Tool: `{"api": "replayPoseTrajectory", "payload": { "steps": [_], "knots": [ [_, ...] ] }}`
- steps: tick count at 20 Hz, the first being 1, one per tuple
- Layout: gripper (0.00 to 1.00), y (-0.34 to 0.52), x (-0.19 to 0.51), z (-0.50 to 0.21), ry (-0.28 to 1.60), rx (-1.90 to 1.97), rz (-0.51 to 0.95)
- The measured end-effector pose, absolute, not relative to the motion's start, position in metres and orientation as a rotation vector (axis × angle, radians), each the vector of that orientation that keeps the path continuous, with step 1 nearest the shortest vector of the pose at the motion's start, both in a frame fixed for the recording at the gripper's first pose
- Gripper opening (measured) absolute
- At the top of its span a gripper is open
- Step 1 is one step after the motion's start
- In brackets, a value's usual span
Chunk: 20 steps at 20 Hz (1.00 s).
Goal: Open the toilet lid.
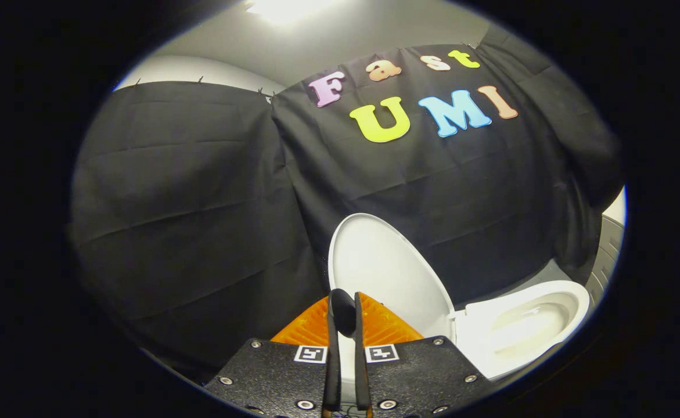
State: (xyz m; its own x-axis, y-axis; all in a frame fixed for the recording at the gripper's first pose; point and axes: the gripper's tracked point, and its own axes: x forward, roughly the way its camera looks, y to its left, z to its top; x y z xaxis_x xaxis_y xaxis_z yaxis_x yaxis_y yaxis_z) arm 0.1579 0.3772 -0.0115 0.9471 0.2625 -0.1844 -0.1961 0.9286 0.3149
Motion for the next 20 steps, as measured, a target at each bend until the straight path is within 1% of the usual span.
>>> {"api": "replayPoseTrajectory", "payload": {
  "steps": [3,6,10,16,20],
  "knots": [
    [0.52,0.385,0.149,-0.008,0.220,0.285,0.311],
    [0.95,0.369,0.133,0.001,0.201,0.253,0.325],
    [0.95,0.349,0.106,0.015,0.165,0.138,0.344],
    [0.95,0.278,0.073,0.043,0.109,0.046,0.268],
    [0.96,0.227,0.053,0.069,0.026,-0.012,0.243]
  ]
}}
